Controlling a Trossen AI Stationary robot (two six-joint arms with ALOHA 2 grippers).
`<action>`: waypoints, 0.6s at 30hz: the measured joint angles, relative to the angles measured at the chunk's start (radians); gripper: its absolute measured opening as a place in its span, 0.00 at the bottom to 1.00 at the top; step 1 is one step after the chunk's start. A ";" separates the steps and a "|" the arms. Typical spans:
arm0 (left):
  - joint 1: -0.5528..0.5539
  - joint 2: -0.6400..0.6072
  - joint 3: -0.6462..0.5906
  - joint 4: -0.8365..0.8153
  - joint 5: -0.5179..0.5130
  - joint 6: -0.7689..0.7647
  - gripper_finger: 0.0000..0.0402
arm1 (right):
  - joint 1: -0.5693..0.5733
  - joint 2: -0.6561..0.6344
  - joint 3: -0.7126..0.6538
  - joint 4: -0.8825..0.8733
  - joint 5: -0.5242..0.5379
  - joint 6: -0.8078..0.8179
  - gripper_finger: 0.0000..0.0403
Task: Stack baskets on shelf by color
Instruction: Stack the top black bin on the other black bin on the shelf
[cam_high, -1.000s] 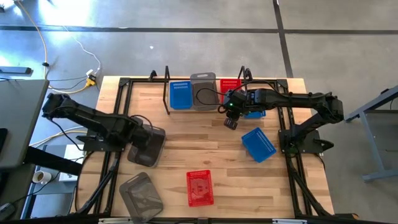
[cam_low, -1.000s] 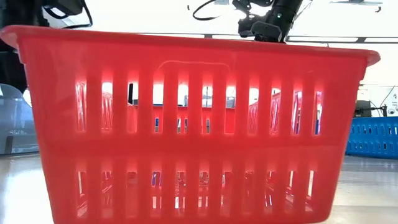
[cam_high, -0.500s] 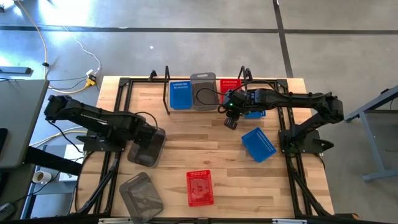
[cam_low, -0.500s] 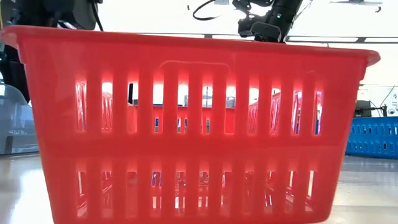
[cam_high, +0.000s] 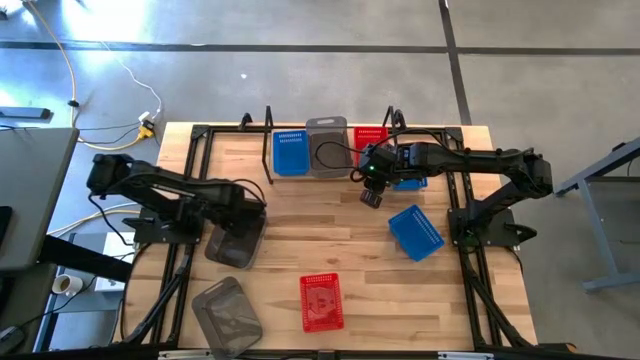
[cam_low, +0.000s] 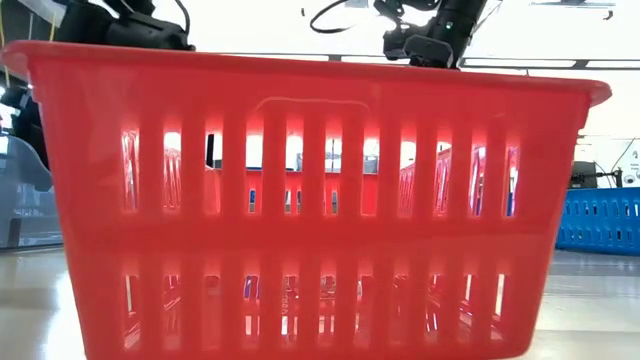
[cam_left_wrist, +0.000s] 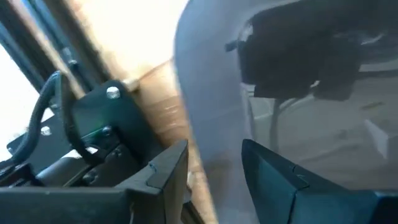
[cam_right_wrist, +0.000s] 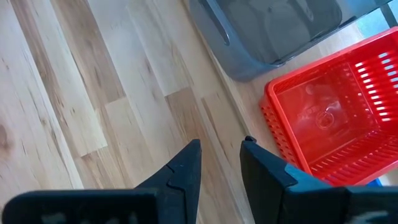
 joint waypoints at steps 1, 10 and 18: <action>0.001 0.008 0.000 0.010 0.006 0.007 0.35 | 0.000 0.000 0.000 -0.001 0.000 0.000 0.24; 0.005 0.026 0.000 0.003 0.009 0.025 0.18 | 0.000 0.000 0.000 -0.002 0.000 0.000 0.24; 0.005 0.002 0.009 0.001 0.009 -0.049 0.03 | 0.000 0.000 0.000 -0.003 -0.006 -0.003 0.24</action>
